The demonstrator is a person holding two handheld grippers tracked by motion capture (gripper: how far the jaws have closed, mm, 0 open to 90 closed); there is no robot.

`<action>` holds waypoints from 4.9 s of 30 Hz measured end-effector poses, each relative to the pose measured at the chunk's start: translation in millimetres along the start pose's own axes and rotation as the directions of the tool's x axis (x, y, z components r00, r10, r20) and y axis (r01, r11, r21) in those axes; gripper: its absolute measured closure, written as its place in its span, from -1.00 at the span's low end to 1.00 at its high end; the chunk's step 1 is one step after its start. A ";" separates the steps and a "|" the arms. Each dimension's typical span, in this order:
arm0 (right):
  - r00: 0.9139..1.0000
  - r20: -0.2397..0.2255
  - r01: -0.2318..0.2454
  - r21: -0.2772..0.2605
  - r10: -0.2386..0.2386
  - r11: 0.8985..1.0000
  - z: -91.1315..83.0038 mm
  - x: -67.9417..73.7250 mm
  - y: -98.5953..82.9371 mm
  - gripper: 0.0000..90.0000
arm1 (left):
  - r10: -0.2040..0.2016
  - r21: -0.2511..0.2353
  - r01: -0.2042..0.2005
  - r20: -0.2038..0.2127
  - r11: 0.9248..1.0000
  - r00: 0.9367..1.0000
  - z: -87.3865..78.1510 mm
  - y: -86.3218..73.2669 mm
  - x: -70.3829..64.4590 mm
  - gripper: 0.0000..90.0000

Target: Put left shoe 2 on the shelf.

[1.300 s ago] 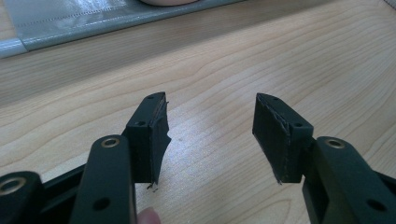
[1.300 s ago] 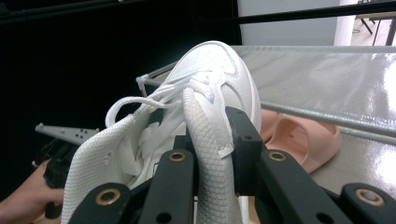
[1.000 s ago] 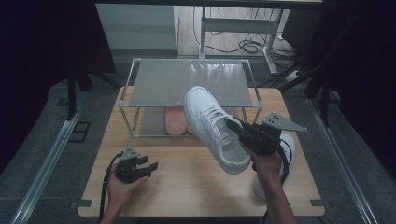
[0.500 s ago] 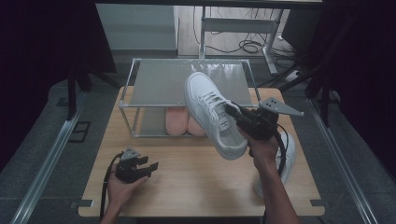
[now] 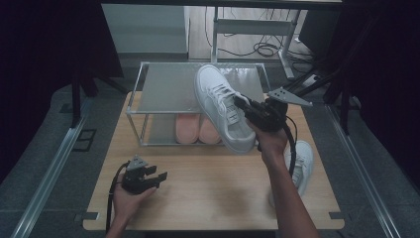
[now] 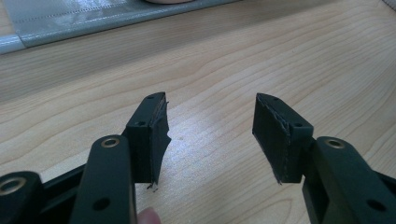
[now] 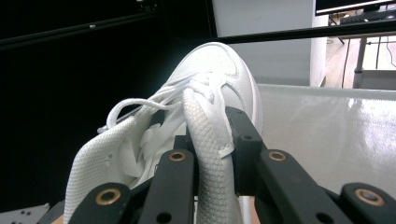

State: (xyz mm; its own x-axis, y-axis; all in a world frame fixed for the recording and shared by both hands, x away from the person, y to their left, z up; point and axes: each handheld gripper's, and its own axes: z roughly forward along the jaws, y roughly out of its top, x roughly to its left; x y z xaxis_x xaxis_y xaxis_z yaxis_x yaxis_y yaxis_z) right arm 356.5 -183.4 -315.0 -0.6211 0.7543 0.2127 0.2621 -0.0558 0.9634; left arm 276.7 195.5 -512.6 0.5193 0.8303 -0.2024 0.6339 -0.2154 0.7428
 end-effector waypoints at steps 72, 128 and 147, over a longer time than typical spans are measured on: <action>0.955 0.245 -0.192 0.074 0.168 0.979 194.5 -31.0 25.9 0.74 | -0.003 -0.019 0.004 0.064 1.000 0.998 -0.9 0.6 -3.8 0.01; 0.993 0.097 -0.074 0.124 0.062 0.990 102.0 -16.5 -29.7 1.00 | 0.006 -0.007 -0.006 0.062 1.000 0.998 0.8 1.0 -5.6 0.01; 0.997 0.062 -0.048 0.127 0.040 0.991 113.6 3.6 -31.2 1.00 | 0.007 -0.005 -0.006 0.061 1.000 0.998 1.6 1.0 -5.8 0.01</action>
State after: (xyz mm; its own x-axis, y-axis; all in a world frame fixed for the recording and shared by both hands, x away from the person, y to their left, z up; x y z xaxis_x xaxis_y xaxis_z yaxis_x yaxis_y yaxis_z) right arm 429.9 -104.7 -362.9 -0.5635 0.7903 0.2406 0.3831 -0.0080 0.9237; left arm 275.3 189.7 -511.6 0.5576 0.7958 -0.2361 0.6278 -0.2183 0.7472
